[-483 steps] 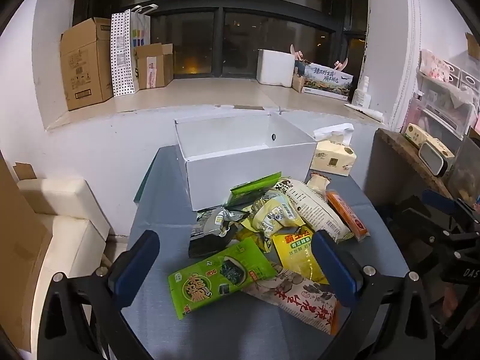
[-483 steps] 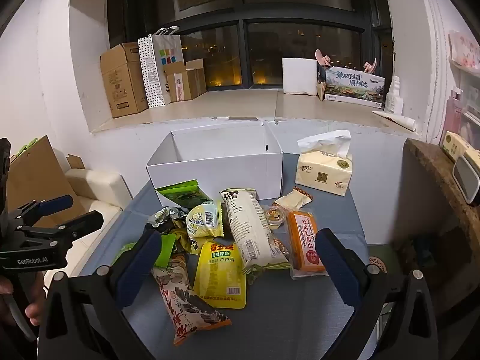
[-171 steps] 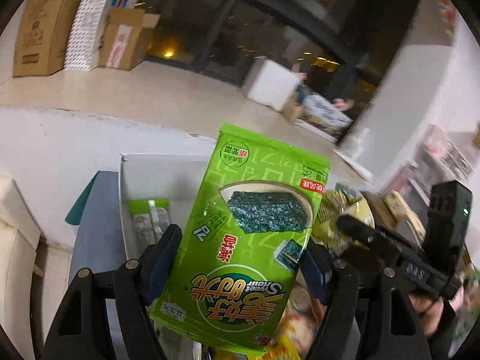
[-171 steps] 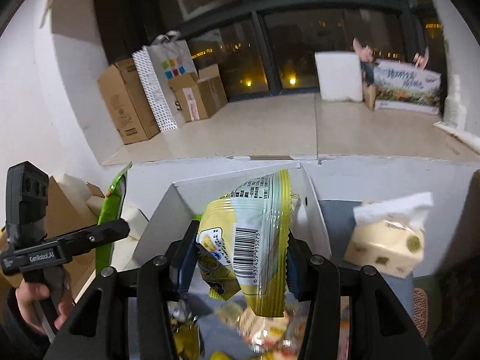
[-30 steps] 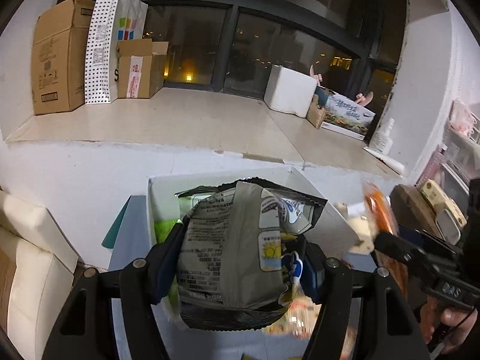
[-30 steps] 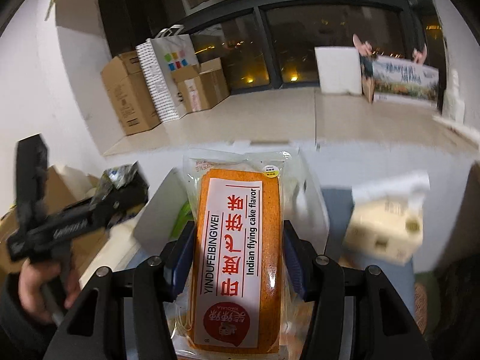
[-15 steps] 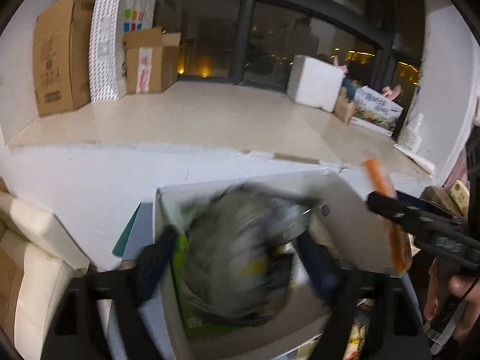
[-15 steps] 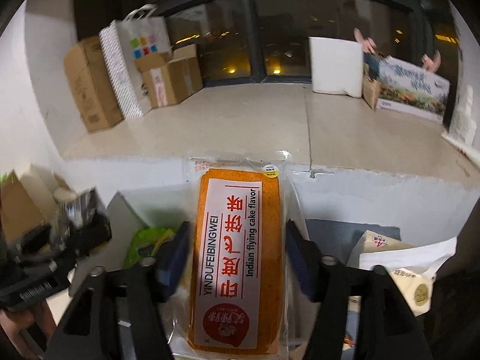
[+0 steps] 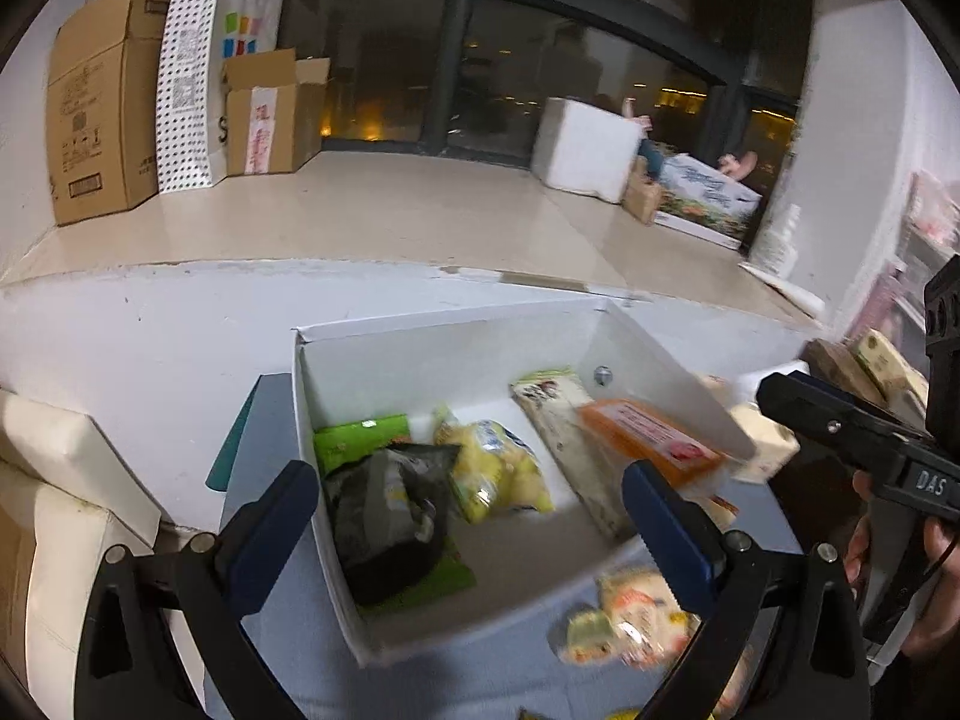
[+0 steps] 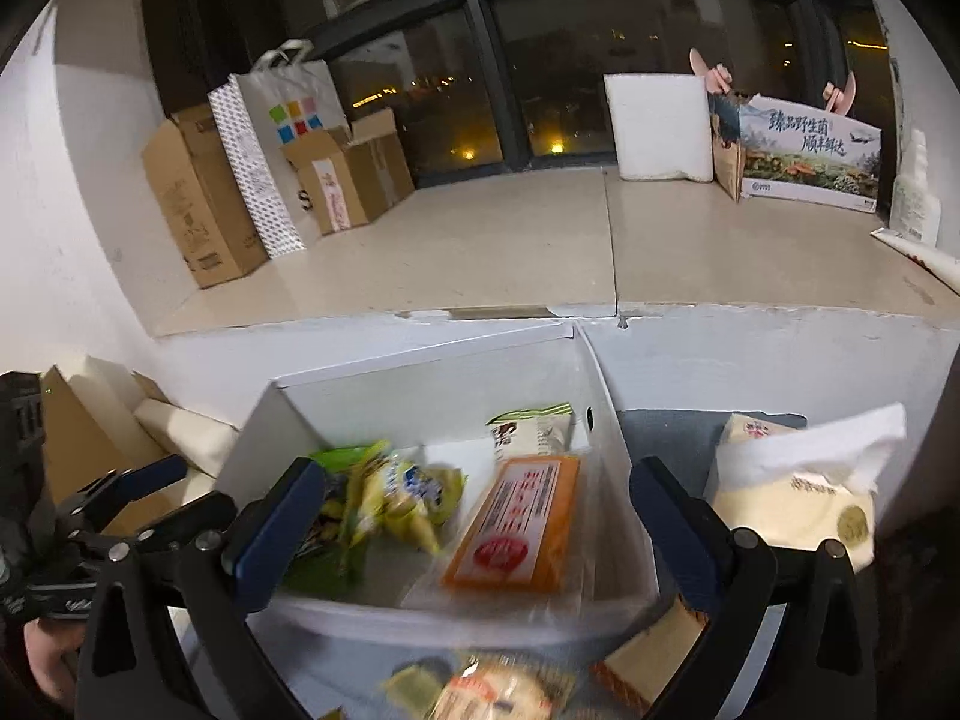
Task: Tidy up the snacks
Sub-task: 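Move the right gripper back over the remaining snacks on the table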
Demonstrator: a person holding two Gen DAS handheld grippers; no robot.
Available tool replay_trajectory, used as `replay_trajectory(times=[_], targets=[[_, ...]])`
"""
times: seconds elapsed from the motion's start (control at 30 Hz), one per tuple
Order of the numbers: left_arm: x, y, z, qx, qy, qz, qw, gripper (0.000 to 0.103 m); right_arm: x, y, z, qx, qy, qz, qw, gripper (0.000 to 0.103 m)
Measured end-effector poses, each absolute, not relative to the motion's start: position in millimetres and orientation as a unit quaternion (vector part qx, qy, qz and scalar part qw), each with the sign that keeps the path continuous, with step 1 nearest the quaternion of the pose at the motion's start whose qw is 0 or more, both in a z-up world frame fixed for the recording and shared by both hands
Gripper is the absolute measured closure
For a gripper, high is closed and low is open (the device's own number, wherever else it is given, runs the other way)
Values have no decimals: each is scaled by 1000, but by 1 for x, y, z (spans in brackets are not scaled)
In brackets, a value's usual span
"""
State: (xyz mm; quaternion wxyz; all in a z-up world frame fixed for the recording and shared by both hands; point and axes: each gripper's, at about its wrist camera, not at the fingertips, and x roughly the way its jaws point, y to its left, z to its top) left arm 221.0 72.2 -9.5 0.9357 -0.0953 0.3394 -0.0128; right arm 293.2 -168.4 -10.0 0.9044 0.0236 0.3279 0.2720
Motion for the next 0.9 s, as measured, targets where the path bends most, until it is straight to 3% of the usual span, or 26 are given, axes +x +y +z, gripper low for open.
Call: replay_trajectory(times=[0.33,0.63,0.9], targets=[[145,39,4,-67,327,-81,939,0,168,-233,9,69,274,305,909,0],[66,5,-6,-77,321,-107,938,0,82,-282,-51,81,319,273,904,0],[6,-4,-19,-109,338,-116,928,0,62,-287,-85,67,345,274,895,0]])
